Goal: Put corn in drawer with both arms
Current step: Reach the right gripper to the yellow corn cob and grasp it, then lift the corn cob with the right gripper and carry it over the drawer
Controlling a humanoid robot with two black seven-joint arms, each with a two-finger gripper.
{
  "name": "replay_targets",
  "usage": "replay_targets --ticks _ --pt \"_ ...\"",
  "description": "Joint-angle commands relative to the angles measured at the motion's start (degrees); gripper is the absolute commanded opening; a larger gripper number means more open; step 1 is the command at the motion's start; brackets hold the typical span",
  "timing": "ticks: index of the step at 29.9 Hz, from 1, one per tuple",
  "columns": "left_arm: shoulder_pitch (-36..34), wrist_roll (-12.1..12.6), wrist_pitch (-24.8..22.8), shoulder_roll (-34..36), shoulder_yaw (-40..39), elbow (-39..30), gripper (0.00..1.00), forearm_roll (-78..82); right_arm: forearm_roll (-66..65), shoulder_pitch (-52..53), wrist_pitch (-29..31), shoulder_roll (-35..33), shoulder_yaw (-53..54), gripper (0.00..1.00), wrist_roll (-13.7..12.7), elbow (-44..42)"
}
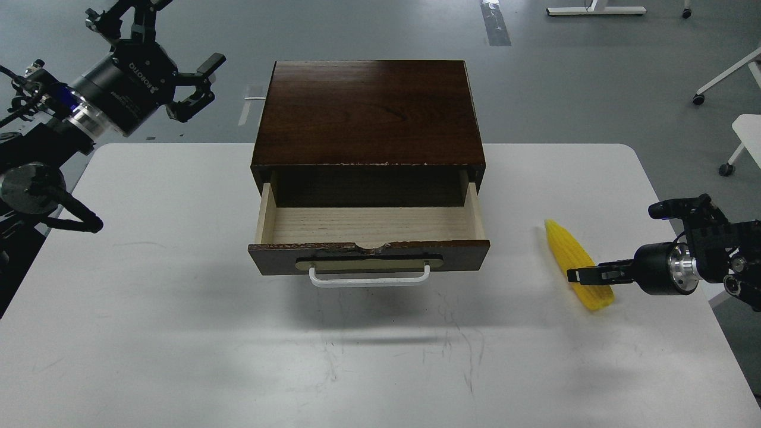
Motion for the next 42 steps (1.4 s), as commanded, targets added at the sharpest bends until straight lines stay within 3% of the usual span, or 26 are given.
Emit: replay_targets --ticks 1,8,15,19,31,42 --pt "0.0 0.0 -0.05 0.02 0.0 -0.01 0.98 -0.01 0.01 1.21 -0.05 -0.38 0.1 0.04 0.0 0.41" --pt "0.0 0.0 -0.14 0.02 -0.09 -0.01 0.98 -0.01 0.36 14.64 0.04 -2.93 0.1 0.04 0.0 3.84" --pt "0.0 0.0 -0.14 -0.06 -0.61 -0.01 0.98 -0.01 0.27 30.72 0.3 -0.48 -3.76 0.05 0.0 6.56" --pt "0.0 0.0 -0.14 -0.06 -1.14 -0.01 0.99 -0.01 0.18 41.87 -0.14 8.11 -13.06 0.05 0.0 7.0" --pt "-0.09 0.0 0.04 0.02 -1.32 -0.01 0.98 -0.01 0.1 55.34 -3.99 29.3 -21.17 0.04 0.0 9.46" --pt "-0.09 0.0 -0.05 0.64 -1.32 -0.01 0.99 -0.01 -0.08 57.99 -10.94 39.07 -28.81 0.04 0.0 9.81"
